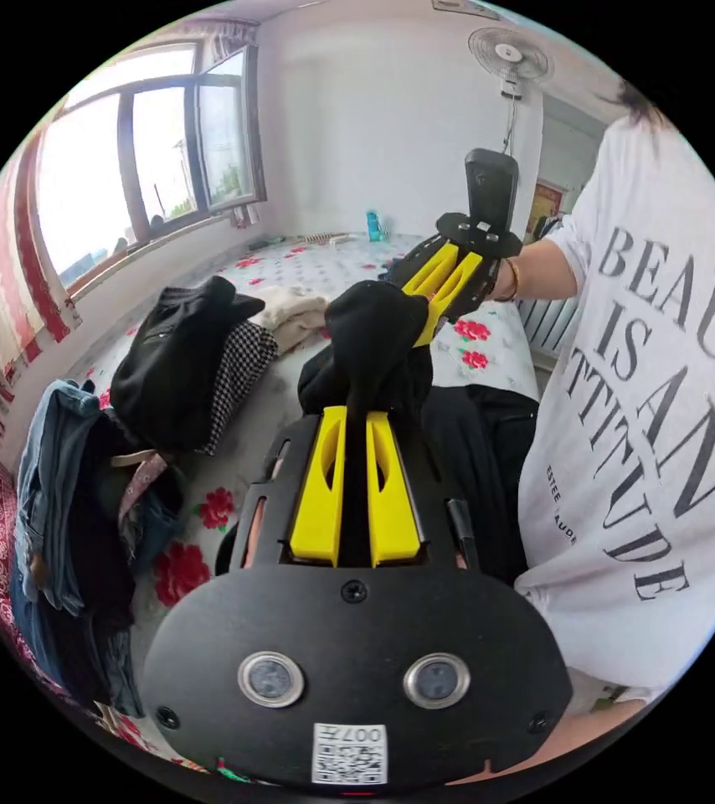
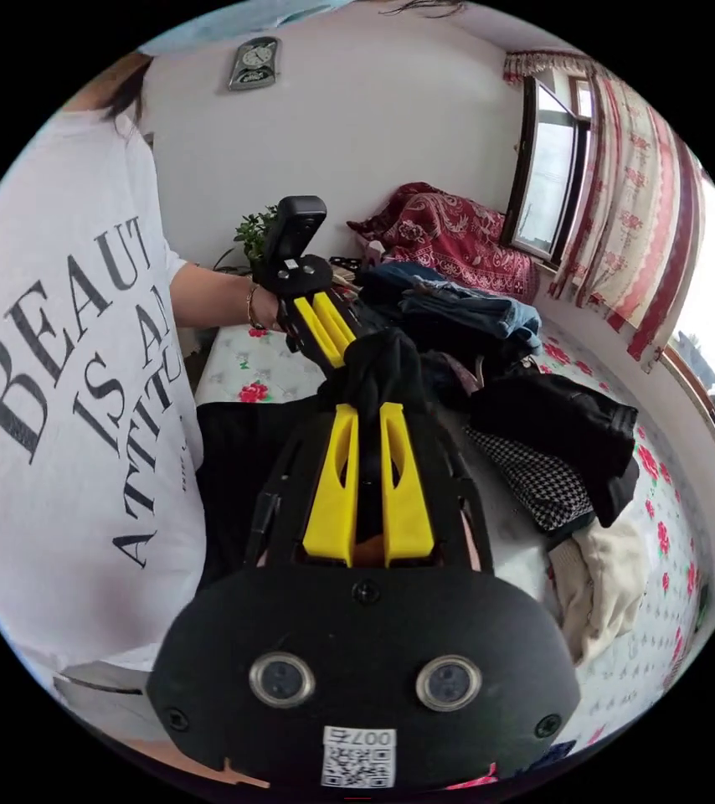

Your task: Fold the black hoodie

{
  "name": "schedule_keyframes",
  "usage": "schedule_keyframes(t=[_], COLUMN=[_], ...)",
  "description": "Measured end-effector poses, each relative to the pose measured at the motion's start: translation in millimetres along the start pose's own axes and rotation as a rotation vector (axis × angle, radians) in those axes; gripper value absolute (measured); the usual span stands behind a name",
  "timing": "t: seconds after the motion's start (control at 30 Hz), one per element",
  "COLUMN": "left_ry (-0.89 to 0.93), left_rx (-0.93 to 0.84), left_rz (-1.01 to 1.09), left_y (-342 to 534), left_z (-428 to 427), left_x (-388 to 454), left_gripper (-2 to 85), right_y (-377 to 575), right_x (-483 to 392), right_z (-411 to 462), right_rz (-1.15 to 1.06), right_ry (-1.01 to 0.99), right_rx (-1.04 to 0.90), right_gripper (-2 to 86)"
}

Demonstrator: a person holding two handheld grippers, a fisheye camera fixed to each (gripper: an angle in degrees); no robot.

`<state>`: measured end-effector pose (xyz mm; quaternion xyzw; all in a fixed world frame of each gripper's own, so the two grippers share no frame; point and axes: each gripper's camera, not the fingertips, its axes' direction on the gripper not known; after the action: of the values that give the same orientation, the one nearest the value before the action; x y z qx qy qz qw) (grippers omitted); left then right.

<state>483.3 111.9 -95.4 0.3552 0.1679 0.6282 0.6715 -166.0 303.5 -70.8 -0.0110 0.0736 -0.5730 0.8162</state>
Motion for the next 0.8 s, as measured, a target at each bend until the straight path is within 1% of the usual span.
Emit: schedule_keyframes(t=[0.03,0.07,0.1,0.2,0.23,0.27,0.37,0.43,0.5,0.57,0.63,0.67,0.7,0.73,0.77,0.8], left_ry=[0.004,0.014,0.036,0.076,0.08,0.075,0.039,0.035,0.045,0.066,0.13,0.189,0.232,0.236,0.23,0.227], left_rx=[-0.032,-0.102,-0.167,-0.326,-0.346,-0.364,-0.3,-0.251,-0.187,-0.15,-0.147,-0.194,-0.294,-0.363,-0.493,-0.484], left_rz=[0.001,-0.006,-0.035,-0.089,-0.097,-0.123,-0.177,-0.179,-0.15,-0.118,-0.087,-0.05,0.0,0.02,0.06,0.085], left_y=[5.3,17.3,31.5,63.9,68.0,71.3,61.7,50.0,29.3,12.2,-2.4,-9.5,-10.3,-7.3,4.5,13.7], left_z=[10.9,35.7,62.3,115.2,119.8,120.4,90.8,73.4,63.4,69.5,88.3,109.1,136.9,153.6,185.9,198.0], left_x=[12.3,34.1,50.3,76.5,78.9,80.2,73.2,68.7,65.7,65.4,66.4,70.5,77.5,81.3,89.1,93.8], left_gripper=[4.6,4.8,5.2,6.1,6.3,6.2,5.1,5.0,4.9,4.9,4.7,4.4,4.0,3.8,3.1,2.3], right_y=[12.5,19.1,32.6,55.5,56.2,54.5,35.0,17.2,5.2,-6.6,-17.5,-18.8,-19.0,-14.6,-10.2,2.2], right_x=[-15.3,-22.2,-35.7,-58.6,-62.5,-63.9,-69.2,-66.9,-61.3,-45.4,-12.7,-4.0,10.5,19.3,21.1,20.8], right_z=[20.9,32.8,60.1,124.9,140.3,143.3,130.7,107.3,90.0,74.5,63.2,65.0,76.5,99.0,114.4,151.2], right_rz=[0.052,0.072,0.1,0.167,0.197,0.203,0.119,0.05,0.037,0.095,0.218,0.248,0.301,0.334,0.343,0.366], right_ry=[-0.036,-0.058,-0.09,-0.177,-0.197,-0.193,-0.131,-0.115,-0.123,-0.127,-0.147,-0.162,-0.203,-0.244,-0.262,-0.302], right_rx=[-0.058,-0.088,-0.166,-0.363,-0.418,-0.432,-0.436,-0.408,-0.374,-0.312,-0.196,-0.174,-0.164,-0.195,-0.231,-0.347], right_gripper=[5.6,5.7,6.1,7.1,7.7,7.8,8.3,8.0,7.4,6.4,4.7,4.3,3.4,2.5,2.0,1.2])
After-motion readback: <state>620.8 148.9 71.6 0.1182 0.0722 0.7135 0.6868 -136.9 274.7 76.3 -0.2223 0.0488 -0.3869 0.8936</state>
